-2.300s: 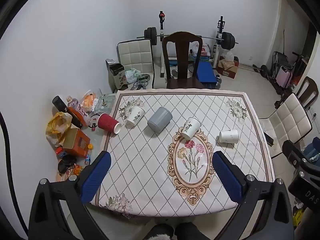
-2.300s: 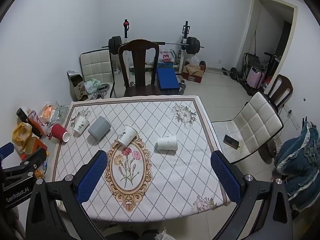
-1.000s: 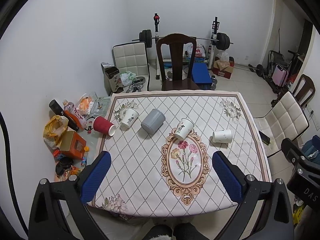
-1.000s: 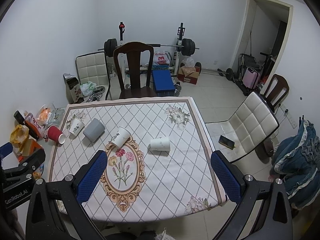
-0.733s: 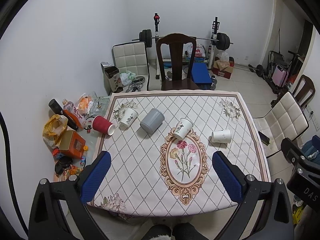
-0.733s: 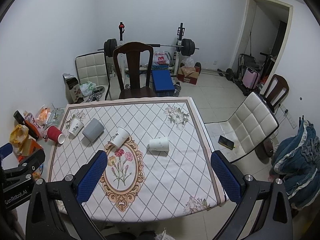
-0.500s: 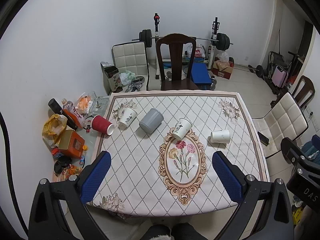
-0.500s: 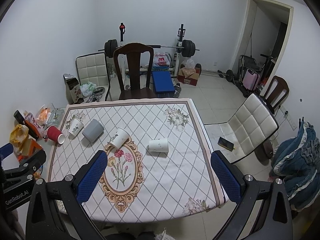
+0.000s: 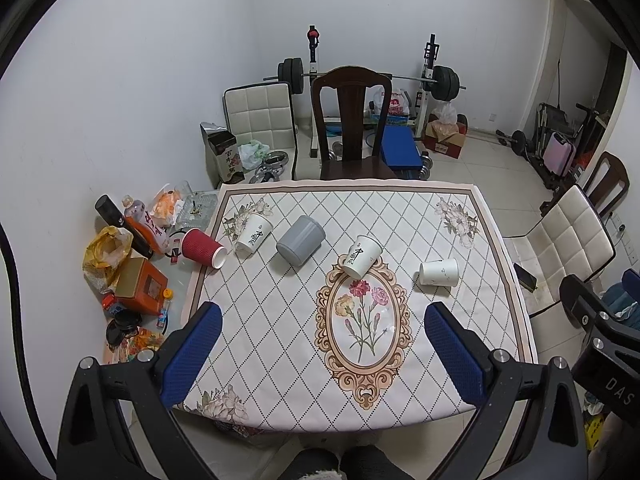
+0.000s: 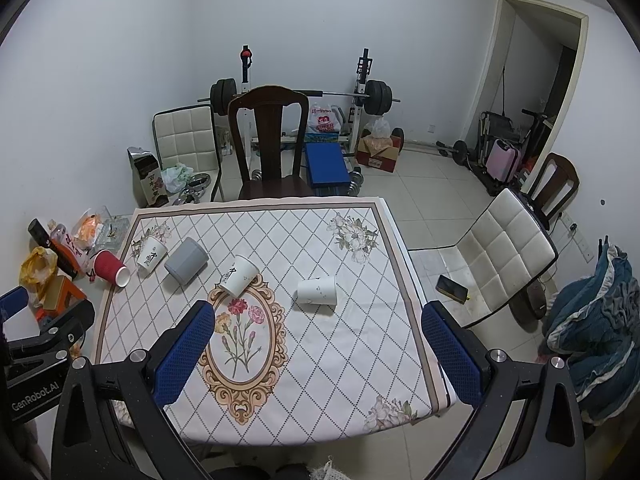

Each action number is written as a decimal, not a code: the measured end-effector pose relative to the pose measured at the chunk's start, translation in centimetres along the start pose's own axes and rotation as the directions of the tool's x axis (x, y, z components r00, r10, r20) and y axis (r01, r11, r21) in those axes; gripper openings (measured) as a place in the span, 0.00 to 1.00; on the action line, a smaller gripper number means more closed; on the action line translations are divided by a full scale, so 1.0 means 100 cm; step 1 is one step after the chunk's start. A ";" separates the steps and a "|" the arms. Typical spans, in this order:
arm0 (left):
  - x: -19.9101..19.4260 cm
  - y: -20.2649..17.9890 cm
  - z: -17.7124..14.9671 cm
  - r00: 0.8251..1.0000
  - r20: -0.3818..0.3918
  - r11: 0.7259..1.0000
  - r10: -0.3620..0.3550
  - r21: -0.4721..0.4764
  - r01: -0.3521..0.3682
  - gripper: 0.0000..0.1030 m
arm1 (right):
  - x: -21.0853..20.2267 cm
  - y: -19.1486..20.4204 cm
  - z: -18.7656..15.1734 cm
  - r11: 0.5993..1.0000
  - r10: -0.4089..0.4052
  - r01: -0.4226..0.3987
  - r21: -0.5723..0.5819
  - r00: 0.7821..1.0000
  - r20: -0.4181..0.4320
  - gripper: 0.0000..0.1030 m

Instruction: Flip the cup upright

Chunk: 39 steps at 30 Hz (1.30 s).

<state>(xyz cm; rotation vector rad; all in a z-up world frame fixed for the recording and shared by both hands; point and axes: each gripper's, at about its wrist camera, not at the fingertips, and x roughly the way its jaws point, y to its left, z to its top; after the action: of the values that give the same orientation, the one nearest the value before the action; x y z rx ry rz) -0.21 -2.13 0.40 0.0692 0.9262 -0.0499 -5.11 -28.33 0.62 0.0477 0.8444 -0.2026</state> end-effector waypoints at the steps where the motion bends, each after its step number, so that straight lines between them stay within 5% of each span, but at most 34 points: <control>1: 0.000 0.000 0.000 1.000 0.000 1.000 0.000 0.000 0.000 1.00 | 0.000 -0.001 0.000 1.000 0.000 0.000 -0.001 1.000 0.001 1.00; 22: 0.000 -0.004 0.000 1.000 0.000 1.000 -0.005 -0.001 0.005 1.00 | 0.000 0.001 0.000 1.000 0.000 0.000 0.005 1.000 -0.003 1.00; 30: 0.027 -0.030 -0.010 0.998 -0.057 1.000 -0.016 0.024 0.018 1.00 | 0.024 0.011 -0.018 0.998 -0.046 0.050 0.041 0.995 -0.087 1.00; 34: 0.066 -0.054 -0.023 0.994 -0.113 0.996 -0.002 0.087 0.012 1.00 | 0.065 0.007 -0.043 0.990 -0.109 0.124 0.068 0.976 -0.188 1.00; 39: 0.118 -0.090 -0.034 0.976 -0.217 0.986 -0.002 0.160 0.037 1.00 | 0.137 -0.016 -0.086 0.975 -0.137 0.190 0.117 0.923 -0.360 1.00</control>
<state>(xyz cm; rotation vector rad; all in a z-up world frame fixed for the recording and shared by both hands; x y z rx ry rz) 3.57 -10.99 -11.43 0.2214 1.1401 -0.1389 -2.93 -31.07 -15.28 0.1579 1.1897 -0.4245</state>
